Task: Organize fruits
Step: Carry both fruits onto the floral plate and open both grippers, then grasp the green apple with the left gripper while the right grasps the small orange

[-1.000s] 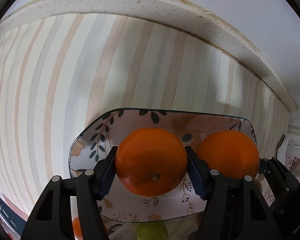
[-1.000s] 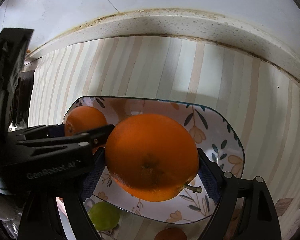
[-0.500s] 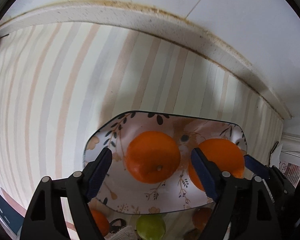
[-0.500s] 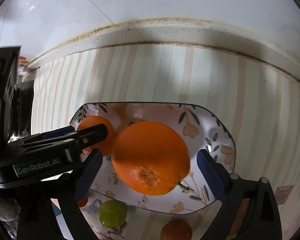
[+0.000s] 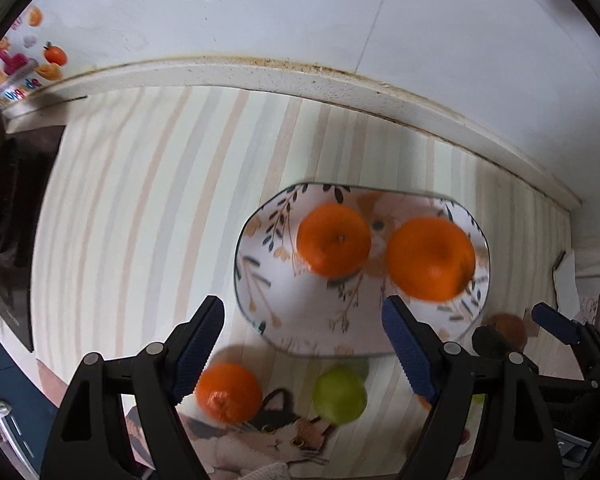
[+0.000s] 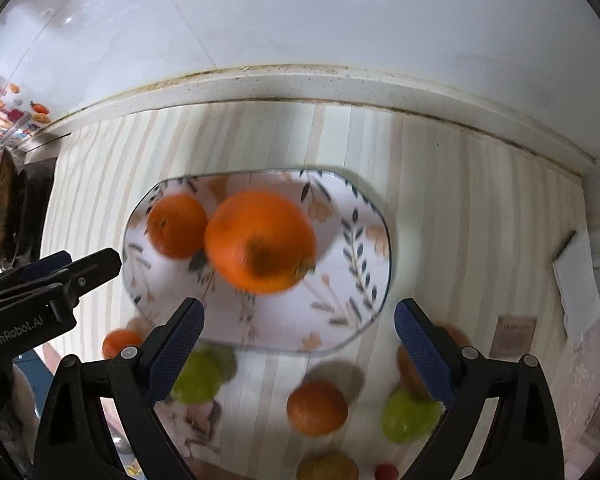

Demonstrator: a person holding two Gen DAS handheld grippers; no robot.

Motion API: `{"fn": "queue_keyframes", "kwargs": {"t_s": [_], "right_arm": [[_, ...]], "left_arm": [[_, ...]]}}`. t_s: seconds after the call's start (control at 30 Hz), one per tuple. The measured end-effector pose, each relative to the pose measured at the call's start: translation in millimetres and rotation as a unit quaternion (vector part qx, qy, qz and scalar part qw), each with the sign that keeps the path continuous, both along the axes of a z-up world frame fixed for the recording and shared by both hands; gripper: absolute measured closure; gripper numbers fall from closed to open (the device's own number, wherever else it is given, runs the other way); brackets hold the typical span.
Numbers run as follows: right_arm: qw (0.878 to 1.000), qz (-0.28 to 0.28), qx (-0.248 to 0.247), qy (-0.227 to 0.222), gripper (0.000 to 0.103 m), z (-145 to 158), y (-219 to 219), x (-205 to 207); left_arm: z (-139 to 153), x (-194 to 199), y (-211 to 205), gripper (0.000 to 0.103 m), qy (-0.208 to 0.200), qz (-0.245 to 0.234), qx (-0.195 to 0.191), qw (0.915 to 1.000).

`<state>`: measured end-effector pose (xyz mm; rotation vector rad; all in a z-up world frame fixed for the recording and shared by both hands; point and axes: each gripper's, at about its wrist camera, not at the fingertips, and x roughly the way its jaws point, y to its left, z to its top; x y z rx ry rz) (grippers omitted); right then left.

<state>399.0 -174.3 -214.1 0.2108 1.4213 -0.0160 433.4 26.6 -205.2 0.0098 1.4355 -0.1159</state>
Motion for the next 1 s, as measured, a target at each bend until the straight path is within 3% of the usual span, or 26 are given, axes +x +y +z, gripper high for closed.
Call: {"fn": "queue_keyframes", "kwargs": {"t_s": [0.73,1.0], "right_arm": [[0.995,-0.027,-0.008,-0.099,0.005,90,24,-110],[0.991,-0.050,0.025,-0.118,0.005,113,17,-135]], "left_arm": [[83,-103,2,0.023,-0.094,-0.021,-0.015,0.9953],[99,-128,11,0.023,-0.113,-0.020,-0.022,0.9931]]}}
